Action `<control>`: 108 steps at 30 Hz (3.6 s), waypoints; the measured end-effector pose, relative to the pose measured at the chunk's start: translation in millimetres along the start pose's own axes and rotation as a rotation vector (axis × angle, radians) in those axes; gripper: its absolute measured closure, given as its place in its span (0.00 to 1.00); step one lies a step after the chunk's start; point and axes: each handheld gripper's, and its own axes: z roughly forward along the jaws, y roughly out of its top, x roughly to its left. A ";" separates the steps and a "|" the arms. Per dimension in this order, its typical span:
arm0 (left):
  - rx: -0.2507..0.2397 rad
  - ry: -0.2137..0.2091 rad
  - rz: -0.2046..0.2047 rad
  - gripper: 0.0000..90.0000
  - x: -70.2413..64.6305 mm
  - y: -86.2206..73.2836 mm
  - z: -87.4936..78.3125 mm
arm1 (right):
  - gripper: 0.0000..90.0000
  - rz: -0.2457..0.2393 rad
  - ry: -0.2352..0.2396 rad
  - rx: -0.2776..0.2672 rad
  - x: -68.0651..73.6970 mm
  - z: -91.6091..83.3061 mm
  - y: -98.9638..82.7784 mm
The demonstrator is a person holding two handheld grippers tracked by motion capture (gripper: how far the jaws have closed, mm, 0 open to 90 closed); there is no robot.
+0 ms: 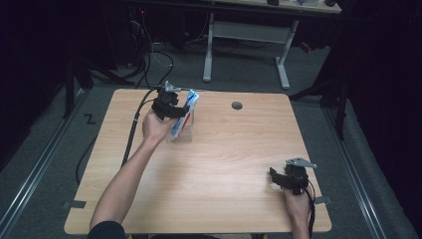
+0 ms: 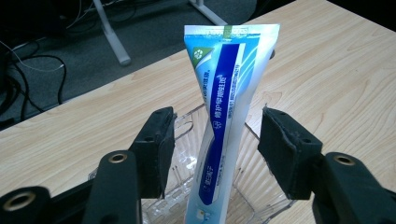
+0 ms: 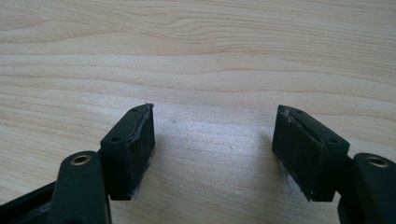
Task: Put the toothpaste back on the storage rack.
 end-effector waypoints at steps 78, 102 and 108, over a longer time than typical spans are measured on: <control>-0.065 -0.031 -0.062 0.50 7.0 -57.6 -74.9 | 0.33 -0.002 0.000 0.001 0.1 0.0 0.0; -0.063 -0.016 -0.093 0.50 9.0 -87.0 -87.1 | 0.33 0.000 0.000 0.000 0.2 0.0 0.0; -0.060 -0.011 -0.096 0.50 8.5 -94.8 -88.9 | 0.33 0.000 0.000 0.000 0.2 0.0 0.0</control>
